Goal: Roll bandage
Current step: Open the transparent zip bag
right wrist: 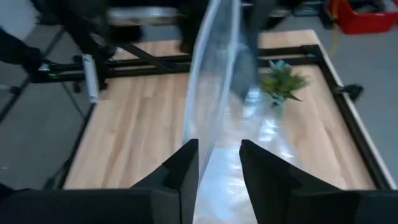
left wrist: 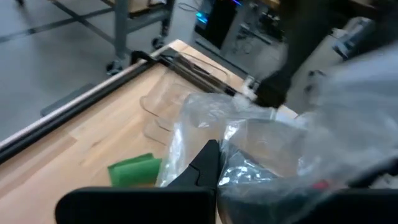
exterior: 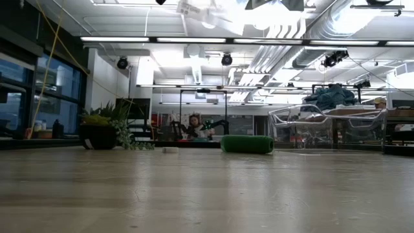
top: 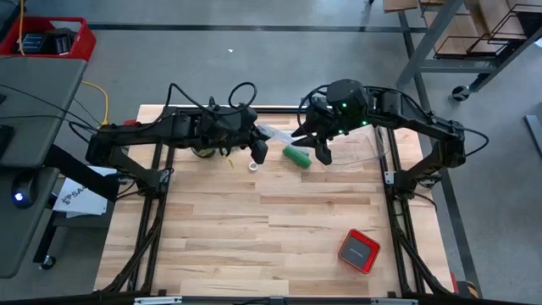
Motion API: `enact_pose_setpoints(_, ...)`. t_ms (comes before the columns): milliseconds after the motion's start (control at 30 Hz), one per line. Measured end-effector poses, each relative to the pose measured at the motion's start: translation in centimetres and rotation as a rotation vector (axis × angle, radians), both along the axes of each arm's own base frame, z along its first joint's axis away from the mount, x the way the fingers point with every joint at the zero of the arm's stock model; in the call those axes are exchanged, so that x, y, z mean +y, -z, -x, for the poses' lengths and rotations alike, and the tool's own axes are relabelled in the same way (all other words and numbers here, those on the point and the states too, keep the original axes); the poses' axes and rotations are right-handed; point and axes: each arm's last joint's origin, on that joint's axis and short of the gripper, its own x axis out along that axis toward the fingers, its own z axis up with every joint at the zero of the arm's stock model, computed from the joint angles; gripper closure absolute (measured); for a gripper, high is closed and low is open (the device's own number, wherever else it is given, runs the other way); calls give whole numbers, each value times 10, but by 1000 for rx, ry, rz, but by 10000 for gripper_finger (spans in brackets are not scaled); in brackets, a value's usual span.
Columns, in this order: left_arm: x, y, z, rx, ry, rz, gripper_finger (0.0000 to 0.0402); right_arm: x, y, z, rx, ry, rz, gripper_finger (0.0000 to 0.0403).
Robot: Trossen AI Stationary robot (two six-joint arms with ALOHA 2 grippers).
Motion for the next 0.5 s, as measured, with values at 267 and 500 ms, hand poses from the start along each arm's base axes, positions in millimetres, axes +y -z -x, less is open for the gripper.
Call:
enact_pose_setpoints(267,3,-5,-2,-59,-44,-12,401,1,1,1,9,-22,20,297)
enact_pose_setpoints(500,3,-7,-2,-92,-58,23,401,-1,1,1,15,26,41,299)
